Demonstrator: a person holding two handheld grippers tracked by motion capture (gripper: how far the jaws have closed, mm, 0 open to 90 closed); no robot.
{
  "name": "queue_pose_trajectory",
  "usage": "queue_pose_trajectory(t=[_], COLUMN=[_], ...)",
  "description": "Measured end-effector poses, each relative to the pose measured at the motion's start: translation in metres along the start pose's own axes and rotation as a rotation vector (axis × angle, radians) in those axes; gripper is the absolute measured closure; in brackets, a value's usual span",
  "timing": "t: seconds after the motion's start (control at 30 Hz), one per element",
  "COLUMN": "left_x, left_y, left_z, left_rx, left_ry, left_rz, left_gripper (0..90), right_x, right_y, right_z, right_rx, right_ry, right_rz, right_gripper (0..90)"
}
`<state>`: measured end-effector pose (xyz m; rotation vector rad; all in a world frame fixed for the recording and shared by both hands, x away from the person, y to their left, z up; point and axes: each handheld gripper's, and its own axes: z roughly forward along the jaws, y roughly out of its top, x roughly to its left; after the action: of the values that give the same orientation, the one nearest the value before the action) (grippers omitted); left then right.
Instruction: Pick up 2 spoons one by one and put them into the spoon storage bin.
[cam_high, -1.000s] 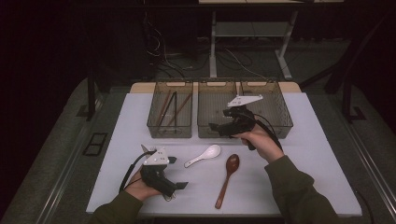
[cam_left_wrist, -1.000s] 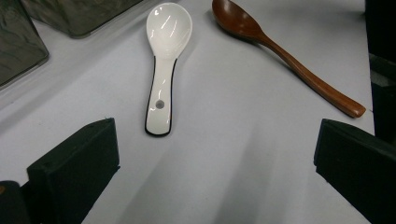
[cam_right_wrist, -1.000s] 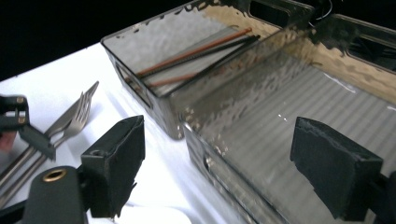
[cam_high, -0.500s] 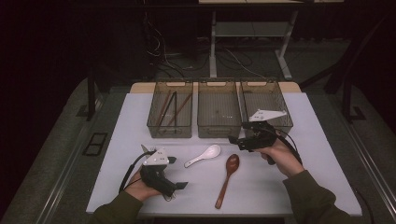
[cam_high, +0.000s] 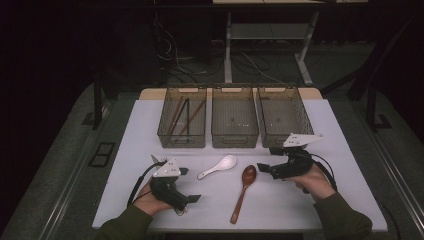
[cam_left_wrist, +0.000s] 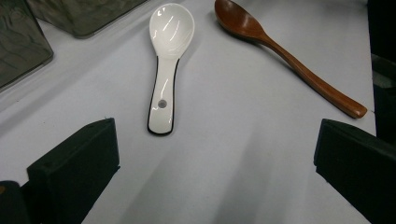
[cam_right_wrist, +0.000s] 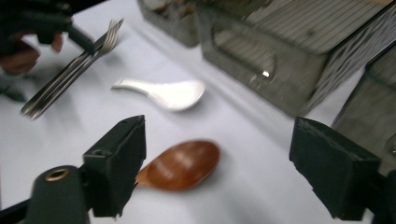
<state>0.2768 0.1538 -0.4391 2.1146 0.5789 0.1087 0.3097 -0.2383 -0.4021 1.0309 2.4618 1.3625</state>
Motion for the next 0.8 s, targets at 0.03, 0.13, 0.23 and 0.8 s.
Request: queue_pose_trajectory(t=[0.03,0.13,0.23,0.8], left_x=[0.0,0.0,0.0,0.0], left_y=[0.0,0.0,0.0,0.0], left_z=[0.0,0.0,0.0,0.001], left_rx=[0.002,-0.001,0.002,0.003], left_ry=[0.0,0.001,0.001,0.004], left_rz=[-0.001,-0.003,0.0,-0.002], left_gripper=[0.0,0.0,0.0,0.0], right_x=[0.002,0.006,0.012,0.041], right_y=[-0.003,-0.01,-0.017,-0.031], right_z=[0.0,0.002,0.005,0.026], right_rx=[0.008,0.026,0.05,0.189], right_ry=[-0.007,-0.008,0.001,0.134], right_rz=[-0.008,-0.006,-0.014,-0.112], right_gripper=[24.7,38.7,52.2,89.4])
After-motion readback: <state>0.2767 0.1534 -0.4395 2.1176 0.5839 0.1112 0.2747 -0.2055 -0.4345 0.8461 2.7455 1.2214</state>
